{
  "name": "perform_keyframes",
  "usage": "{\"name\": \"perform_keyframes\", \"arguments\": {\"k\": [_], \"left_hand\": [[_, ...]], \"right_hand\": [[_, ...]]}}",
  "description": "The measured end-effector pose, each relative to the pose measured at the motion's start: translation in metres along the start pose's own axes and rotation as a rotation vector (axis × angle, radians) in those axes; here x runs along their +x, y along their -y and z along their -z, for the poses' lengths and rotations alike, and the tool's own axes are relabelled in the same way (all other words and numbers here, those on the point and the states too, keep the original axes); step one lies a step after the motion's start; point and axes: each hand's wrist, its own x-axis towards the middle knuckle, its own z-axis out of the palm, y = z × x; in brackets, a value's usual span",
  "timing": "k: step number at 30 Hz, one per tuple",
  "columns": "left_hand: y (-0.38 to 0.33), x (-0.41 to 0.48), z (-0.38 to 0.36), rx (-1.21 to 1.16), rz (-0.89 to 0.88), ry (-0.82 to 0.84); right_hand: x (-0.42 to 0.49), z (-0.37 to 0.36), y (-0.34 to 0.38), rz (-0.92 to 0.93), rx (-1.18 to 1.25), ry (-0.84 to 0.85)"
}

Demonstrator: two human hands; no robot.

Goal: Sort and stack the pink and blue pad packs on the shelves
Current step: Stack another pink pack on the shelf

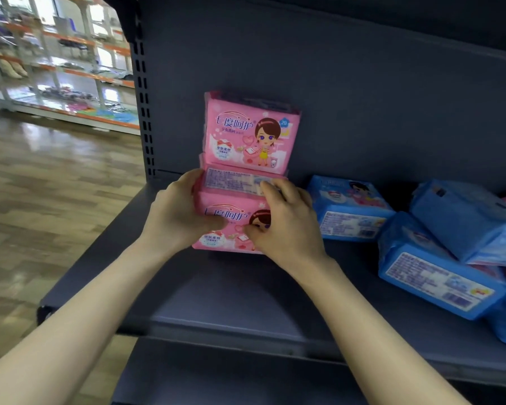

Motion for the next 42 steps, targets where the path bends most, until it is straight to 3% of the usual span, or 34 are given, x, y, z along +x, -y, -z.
{"name": "perform_keyframes", "arguments": {"k": [42], "left_hand": [[0.032, 0.028, -0.005, 0.037, -0.092, 0.074]], "right_hand": [[0.016, -0.028, 0.006, -0.072, -0.064, 0.018]]}}
